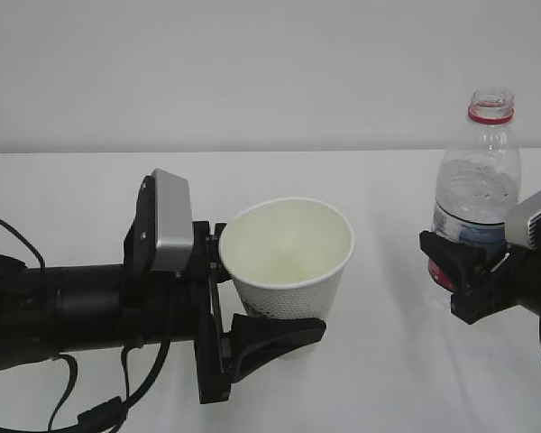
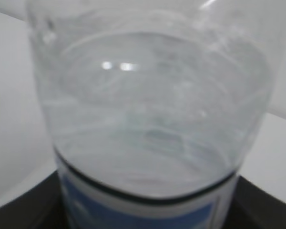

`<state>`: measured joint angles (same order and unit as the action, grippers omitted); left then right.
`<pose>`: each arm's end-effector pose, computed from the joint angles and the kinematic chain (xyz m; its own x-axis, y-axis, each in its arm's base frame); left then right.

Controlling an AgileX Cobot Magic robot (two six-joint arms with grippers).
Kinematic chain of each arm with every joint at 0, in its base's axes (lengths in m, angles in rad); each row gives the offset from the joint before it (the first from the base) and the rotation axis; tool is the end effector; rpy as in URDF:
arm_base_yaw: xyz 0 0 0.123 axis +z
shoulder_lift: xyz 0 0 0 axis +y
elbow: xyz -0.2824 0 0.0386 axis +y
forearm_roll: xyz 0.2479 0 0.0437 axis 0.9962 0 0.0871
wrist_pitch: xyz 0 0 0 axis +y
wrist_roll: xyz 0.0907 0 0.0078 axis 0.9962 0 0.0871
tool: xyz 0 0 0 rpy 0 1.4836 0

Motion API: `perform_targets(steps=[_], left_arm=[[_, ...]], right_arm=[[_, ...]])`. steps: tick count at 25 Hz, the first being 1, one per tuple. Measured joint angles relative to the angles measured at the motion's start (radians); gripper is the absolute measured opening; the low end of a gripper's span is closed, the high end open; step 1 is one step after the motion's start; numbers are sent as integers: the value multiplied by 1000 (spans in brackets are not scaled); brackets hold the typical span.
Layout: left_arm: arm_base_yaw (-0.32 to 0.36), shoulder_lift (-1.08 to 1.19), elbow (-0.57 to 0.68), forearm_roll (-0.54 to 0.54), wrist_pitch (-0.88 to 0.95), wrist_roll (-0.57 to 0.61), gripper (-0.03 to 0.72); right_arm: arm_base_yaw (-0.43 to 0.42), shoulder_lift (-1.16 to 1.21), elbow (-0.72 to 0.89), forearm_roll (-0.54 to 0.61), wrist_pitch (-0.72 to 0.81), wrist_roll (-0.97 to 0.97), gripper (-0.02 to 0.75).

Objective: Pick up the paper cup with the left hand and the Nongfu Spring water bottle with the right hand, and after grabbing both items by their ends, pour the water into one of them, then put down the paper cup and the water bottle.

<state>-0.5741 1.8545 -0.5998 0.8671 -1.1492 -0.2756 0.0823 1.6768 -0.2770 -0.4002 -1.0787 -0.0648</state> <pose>0.2165 -0.2154 0.1480 -0.0003 0.1480 -0.9890 0.9771 0.2107 0.0313 0.2325 0.0505 0.1400 -0.1503 -0.2566 -0.9548 -0.4618 0.8721 -0.1616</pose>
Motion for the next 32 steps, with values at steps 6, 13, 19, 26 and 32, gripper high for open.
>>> perform_targets(steps=[6,13,19,26,32], left_arm=[[-39,0,-6,-8,0,-1,585],[-54,0,-6,-8,0,-1,584],[-54,0,-6,-8,0,-2,584],[-54,0,-6,-8,0,-2,584],[-54,0,-6,-33,0,-2,584]], right_arm=[[0,0,0,-2,0,-17,482],[0,0,0,-52,0,-44,482],[0,0,0,-115,0,-53,482],[0,-16,-18,-178,0,-57,482],[0,-118,-34,-196,2,-59,482]])
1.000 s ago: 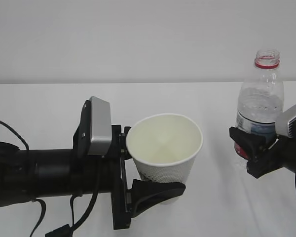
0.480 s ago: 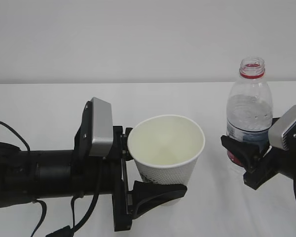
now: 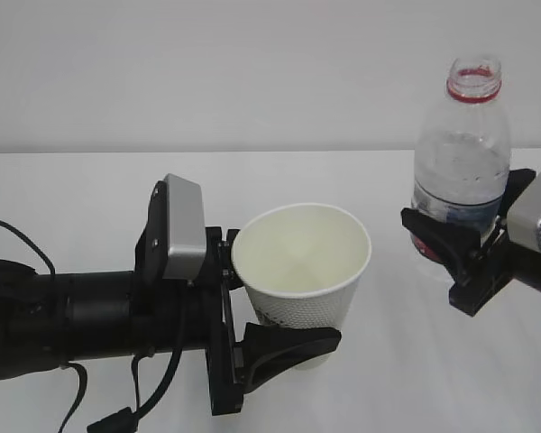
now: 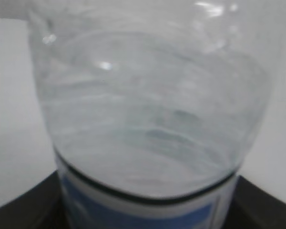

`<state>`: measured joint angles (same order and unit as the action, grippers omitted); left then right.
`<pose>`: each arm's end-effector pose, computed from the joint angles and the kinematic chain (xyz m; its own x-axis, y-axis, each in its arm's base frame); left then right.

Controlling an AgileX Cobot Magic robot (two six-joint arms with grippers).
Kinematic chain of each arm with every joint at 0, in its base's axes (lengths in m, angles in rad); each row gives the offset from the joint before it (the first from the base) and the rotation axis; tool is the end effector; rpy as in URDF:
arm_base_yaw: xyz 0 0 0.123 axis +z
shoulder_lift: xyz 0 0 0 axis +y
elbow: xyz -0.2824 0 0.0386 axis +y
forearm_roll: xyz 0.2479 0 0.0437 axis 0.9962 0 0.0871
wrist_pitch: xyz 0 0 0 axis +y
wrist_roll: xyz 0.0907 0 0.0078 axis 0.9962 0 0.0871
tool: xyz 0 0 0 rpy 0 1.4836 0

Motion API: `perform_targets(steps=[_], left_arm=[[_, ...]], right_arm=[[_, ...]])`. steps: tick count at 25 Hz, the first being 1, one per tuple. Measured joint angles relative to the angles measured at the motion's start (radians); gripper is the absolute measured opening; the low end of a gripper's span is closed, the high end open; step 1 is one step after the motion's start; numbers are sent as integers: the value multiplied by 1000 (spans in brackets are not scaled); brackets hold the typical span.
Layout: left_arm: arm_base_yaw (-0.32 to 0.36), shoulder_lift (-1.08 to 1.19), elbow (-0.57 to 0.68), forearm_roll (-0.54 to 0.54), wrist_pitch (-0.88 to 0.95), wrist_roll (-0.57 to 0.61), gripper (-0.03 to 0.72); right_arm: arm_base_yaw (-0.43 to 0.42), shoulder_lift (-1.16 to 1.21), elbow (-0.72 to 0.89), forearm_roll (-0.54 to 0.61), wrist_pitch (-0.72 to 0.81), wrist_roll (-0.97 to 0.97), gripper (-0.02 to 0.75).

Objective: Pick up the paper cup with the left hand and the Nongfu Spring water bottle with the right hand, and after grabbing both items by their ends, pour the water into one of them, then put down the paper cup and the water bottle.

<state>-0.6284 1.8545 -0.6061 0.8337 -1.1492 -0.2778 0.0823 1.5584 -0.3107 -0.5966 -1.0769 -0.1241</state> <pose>0.2083 -0.2273 0.1500 -0.0013 0.1333 -0.9911 0.9818 0.1883 0.0240 0.2288 0.0640 0.1714 0.0854 -0.3609 -0.9287 -0.5753 0.7431 -0.3417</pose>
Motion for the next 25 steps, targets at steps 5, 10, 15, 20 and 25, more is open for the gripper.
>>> perform_targets(steps=[5,10,15,20,25], left_arm=[[0,0,0,-6,0,0,583],[0,0,0,-6,0,0,583],[-1,0,0,13,0,0,583],[-3,0,0,28,0,0,583],[-3,0,0,-5,0,0,583]], right_arm=[[0,-83,-34,-8,25,0,482],[0,-122,-68,-55,98,0,482],[0,-131,-101,-101,170,0,482],[0,-131,-136,-146,211,0,482],[0,-131,-164,-190,246,0,482]])
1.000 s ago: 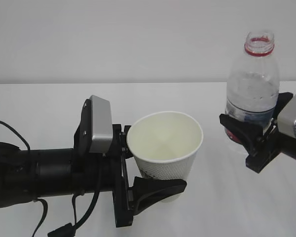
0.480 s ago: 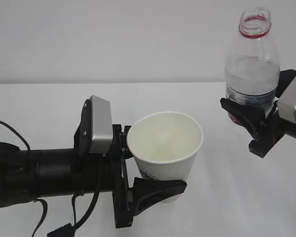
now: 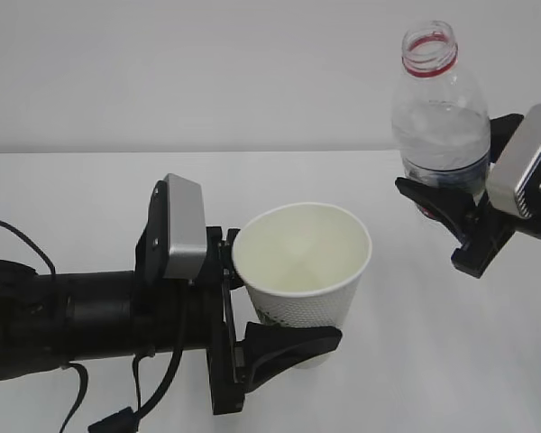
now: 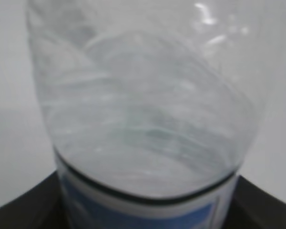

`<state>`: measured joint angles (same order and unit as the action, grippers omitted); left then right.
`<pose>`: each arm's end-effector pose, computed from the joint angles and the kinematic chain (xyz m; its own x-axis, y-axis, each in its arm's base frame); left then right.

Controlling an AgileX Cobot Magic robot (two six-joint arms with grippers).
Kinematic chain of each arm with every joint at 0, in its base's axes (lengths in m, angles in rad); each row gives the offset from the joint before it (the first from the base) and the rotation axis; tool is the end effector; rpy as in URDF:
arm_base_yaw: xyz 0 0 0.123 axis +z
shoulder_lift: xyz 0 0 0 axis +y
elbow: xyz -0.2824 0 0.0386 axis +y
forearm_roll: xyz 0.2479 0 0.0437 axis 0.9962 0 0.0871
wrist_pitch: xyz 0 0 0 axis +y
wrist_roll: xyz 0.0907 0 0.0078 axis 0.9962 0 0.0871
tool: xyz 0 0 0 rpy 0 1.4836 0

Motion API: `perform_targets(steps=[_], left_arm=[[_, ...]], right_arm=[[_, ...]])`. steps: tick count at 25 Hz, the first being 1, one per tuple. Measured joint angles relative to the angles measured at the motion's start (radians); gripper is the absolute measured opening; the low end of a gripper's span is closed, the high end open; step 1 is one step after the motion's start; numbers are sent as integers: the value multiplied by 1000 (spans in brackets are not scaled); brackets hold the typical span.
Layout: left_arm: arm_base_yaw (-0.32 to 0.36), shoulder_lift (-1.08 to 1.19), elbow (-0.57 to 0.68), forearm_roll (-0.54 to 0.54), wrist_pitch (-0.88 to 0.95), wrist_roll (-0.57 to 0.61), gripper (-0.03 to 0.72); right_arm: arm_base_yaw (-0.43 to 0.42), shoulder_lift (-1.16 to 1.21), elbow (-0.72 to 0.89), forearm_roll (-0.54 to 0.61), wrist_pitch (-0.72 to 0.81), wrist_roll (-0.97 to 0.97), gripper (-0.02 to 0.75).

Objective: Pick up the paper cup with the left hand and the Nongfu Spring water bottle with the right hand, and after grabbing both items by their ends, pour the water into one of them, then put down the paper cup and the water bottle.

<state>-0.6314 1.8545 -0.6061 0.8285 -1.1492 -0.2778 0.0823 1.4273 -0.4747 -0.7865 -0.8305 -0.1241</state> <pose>0.2080 -0.2279 0.1501 -0.0028 0.1316 -0.9913 0.9815 0.1900 0.0225 0.2483 0.0682 0.2152 0.2273 -0.5444 -0.8075 -0.5715 0.5968 -0.5632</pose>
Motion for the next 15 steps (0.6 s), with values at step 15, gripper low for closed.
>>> perform_targets(steps=[15], left_arm=[[0,0,0,-96,0,20,575]], right_arm=[[0,0,-129,-115,68,-11,482]])
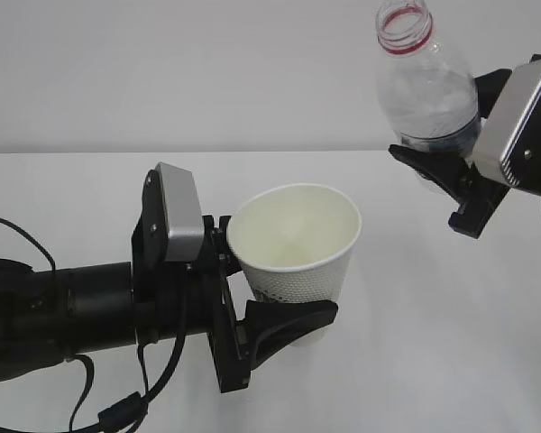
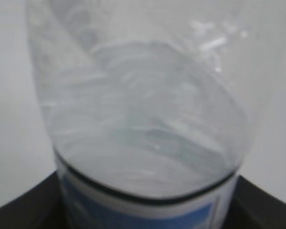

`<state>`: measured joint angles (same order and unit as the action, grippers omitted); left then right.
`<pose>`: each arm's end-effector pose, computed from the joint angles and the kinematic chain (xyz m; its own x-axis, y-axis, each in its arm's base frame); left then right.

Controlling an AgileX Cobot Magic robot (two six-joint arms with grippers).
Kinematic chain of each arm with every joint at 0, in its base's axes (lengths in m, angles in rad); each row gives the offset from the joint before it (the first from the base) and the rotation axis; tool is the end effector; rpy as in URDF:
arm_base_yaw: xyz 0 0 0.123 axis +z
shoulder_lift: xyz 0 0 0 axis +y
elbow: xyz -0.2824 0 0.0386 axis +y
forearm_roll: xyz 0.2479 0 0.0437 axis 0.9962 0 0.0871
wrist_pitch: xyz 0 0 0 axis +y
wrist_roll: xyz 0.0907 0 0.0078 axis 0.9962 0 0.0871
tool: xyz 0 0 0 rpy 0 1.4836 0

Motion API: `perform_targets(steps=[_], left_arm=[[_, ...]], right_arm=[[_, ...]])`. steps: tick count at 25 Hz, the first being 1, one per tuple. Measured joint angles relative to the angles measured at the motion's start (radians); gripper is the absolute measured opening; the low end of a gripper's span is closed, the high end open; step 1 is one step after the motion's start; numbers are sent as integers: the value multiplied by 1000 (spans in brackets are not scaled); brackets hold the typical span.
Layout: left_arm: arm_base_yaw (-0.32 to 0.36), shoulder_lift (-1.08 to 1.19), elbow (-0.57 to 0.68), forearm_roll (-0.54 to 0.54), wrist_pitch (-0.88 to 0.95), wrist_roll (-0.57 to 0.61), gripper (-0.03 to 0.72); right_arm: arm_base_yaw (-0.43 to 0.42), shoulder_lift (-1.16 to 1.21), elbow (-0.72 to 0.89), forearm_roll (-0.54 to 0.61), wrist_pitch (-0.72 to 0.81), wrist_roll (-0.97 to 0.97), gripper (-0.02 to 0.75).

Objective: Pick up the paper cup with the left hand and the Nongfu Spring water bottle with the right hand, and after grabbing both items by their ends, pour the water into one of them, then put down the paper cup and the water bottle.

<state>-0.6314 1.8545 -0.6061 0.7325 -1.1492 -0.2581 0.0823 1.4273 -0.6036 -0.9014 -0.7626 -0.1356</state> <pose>0.2155 -0.2264 0.1523 -0.0164 0.1047 -0.9944 0.9617 0.2739 0.0129 0.2684 0.0715 0.2404 0.3318 -0.6205 -0.7105 -0.5360 0.4958 -0.6833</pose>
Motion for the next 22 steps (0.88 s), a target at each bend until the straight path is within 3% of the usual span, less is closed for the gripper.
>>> perform_targets(steps=[22], left_arm=[[0,0,-84,1,127,-12,570]], right_arm=[[0,0,-113,-137,107,-53,482]])
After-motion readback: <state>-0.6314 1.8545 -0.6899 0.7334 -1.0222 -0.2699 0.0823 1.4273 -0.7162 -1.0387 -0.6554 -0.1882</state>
